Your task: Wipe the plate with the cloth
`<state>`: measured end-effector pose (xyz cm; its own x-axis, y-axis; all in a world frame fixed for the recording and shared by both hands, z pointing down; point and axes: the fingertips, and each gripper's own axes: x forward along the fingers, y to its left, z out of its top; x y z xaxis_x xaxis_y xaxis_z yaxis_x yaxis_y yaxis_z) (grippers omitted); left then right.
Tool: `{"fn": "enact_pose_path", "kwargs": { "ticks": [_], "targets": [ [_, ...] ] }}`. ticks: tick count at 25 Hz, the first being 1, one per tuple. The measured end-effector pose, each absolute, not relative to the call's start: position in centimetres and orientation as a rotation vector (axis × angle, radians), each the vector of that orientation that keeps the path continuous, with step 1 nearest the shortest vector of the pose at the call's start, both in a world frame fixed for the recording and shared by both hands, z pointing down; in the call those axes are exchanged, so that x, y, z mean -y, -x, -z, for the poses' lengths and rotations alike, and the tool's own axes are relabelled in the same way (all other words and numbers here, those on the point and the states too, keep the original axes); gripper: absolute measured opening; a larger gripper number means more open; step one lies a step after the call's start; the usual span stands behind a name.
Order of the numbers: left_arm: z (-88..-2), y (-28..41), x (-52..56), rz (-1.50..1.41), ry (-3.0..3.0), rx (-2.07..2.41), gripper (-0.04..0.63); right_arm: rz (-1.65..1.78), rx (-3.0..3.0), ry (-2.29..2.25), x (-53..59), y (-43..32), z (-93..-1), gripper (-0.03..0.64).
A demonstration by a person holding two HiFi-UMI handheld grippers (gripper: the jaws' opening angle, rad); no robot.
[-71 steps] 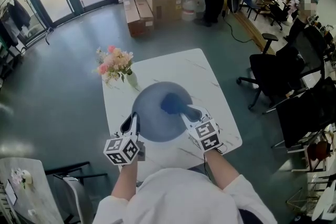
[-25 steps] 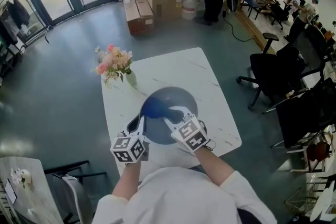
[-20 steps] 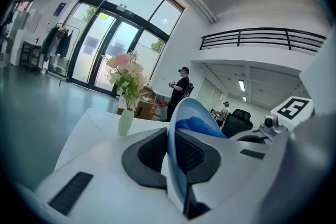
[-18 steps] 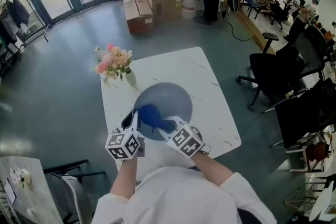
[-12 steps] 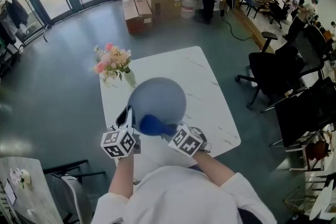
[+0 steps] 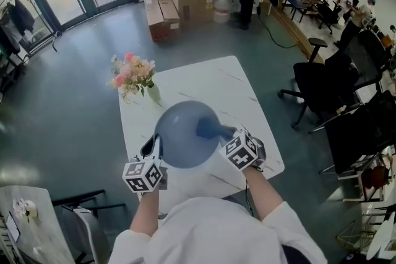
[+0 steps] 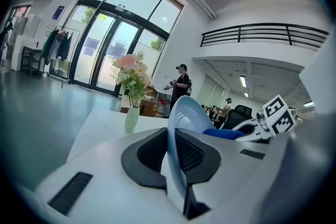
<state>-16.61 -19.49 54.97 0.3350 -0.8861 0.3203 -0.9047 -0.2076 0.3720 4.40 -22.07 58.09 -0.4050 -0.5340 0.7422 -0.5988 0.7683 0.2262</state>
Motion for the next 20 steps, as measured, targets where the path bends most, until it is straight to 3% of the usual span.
{"fn": "enact_pose_path", "kwargs": {
  "ticks": [9,20],
  "targets": [
    [-56.0,13.7,18.7,-0.061,-2.114,1.468,0.044,0.051,2.235,-0.937,24.1,-2.1,-54.1,0.092],
    [-56.2,15.3,20.3,0.100,-1.994,1.455,0.044,-0.211,2.552,-1.045,23.9,-1.9,-52.1,0.093]
  ]
}}
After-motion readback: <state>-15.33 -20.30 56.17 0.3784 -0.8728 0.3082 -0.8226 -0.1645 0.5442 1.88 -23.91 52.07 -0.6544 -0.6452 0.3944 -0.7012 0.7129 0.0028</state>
